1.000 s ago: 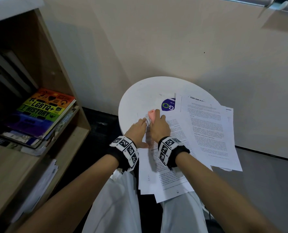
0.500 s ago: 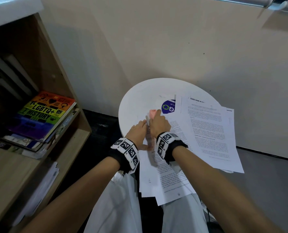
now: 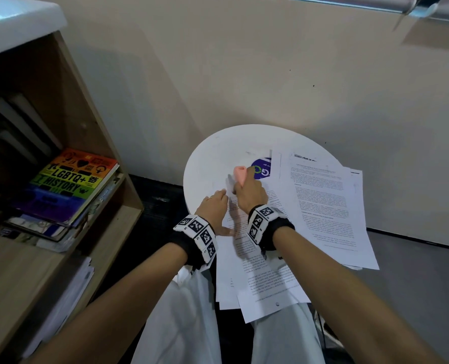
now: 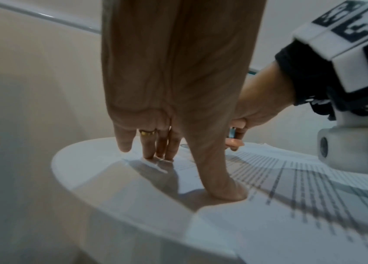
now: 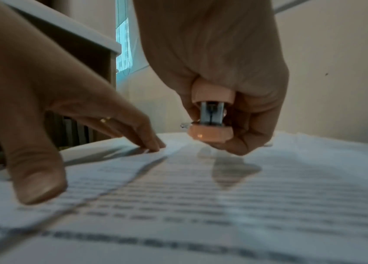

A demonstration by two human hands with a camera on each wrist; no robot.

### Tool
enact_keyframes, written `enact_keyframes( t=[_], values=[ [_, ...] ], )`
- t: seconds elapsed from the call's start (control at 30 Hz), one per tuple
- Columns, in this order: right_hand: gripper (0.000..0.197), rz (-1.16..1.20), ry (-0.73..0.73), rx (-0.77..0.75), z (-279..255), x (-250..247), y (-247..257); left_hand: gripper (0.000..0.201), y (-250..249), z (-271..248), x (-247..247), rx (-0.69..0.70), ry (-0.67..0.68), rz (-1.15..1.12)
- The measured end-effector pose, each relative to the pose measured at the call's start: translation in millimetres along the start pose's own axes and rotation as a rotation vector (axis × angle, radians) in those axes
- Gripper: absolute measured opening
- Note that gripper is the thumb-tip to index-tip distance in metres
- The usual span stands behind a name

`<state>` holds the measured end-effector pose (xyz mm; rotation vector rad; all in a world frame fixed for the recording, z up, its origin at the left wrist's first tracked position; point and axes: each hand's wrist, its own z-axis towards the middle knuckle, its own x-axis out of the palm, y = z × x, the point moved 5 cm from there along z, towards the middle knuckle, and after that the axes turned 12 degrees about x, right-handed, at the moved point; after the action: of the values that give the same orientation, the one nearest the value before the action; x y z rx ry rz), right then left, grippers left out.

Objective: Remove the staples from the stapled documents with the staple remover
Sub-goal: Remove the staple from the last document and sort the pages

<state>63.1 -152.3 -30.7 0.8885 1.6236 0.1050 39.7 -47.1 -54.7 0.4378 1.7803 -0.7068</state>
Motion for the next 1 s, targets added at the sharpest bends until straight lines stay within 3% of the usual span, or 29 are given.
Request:
enact_keyframes(
  t=[0.07,0.2,0.33,0.53,0.87,1.0],
  values=[
    [0.047,0.010,-0.001,0.025,4,-13,-8,0.097,1,2,-1,-0.025,0.030,0.004],
    [0.044,0.003,-0.017,0.102,14,-44,-46,0.075,-3,14,-5,-0.138,-0.029,0.012],
    [0.046,-0.033,0.014,0.165,17,-55,-77,0.077,-21,33,0,-0.255,-0.108,0.016],
    [0.045,-0.113,0.029,0.121,20,-54,-84,0.068,-54,62,12,-0.034,-0.122,-0.093],
    [0.045,-0.141,-0.020,0.158,27,-43,-73,0.080,-52,77,11,0.000,-0.039,-0.104],
    [0.044,-0.223,-0.053,0.024,32,-37,-68,0.083,-50,82,13,0.031,-0.019,-0.073]
  ],
)
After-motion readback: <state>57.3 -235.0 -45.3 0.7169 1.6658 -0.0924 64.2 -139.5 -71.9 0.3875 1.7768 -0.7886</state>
